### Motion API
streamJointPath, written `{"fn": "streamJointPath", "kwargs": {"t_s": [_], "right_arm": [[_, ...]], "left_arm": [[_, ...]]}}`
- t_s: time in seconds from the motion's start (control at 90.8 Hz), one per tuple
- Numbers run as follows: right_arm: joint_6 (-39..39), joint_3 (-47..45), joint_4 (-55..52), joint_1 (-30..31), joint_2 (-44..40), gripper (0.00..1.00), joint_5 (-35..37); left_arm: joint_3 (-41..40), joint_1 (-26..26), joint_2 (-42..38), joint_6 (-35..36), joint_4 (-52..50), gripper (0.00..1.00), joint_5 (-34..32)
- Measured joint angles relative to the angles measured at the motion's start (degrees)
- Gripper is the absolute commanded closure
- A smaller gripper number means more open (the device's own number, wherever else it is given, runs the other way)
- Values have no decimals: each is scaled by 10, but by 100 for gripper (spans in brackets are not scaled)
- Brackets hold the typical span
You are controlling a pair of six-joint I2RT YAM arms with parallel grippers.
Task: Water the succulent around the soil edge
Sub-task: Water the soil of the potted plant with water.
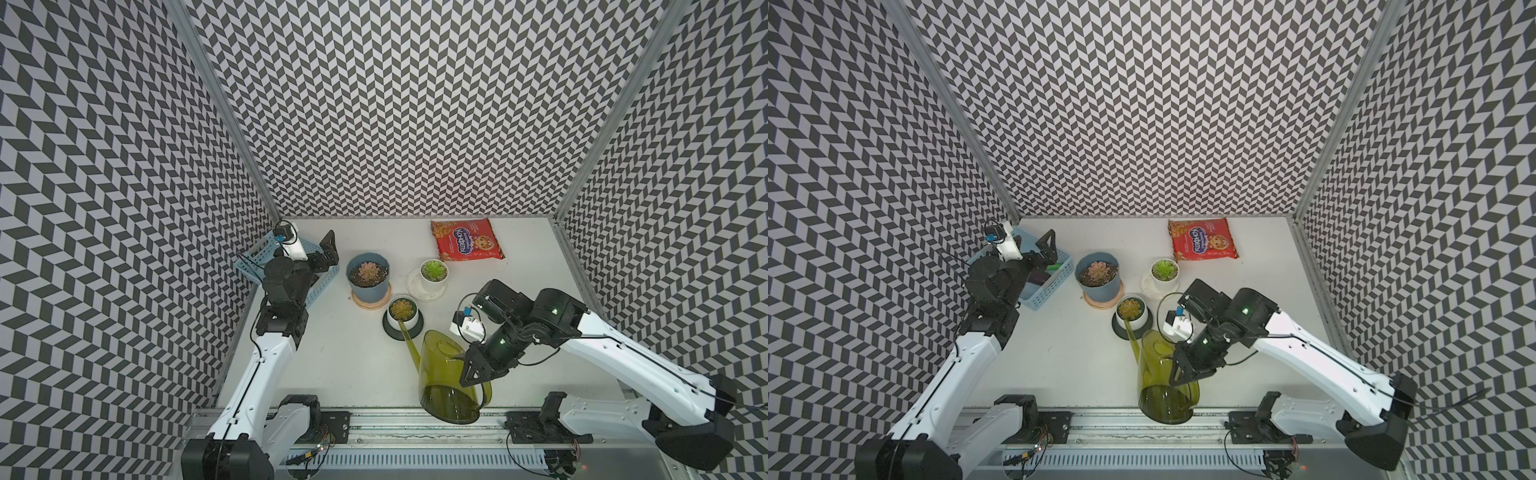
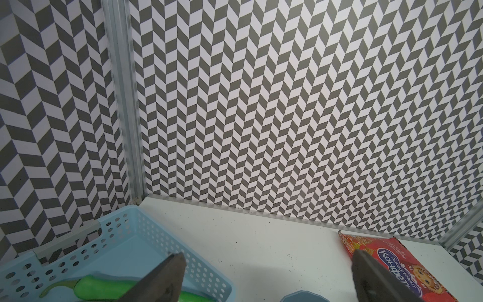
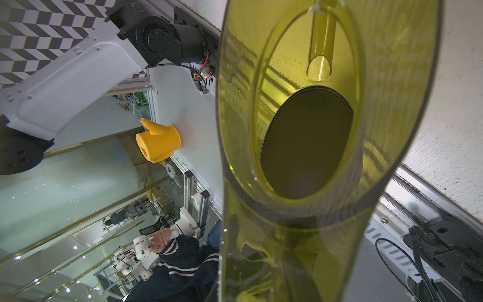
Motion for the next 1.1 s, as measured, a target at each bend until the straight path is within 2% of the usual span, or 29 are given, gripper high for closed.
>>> {"fn": "streamJointPath", "kwargs": {"t_s": [1.102], "right_arm": [[30,-37,0,-1,-50,100,29]], "left_arm": [[0,0,0,0,0,0,0]]}}
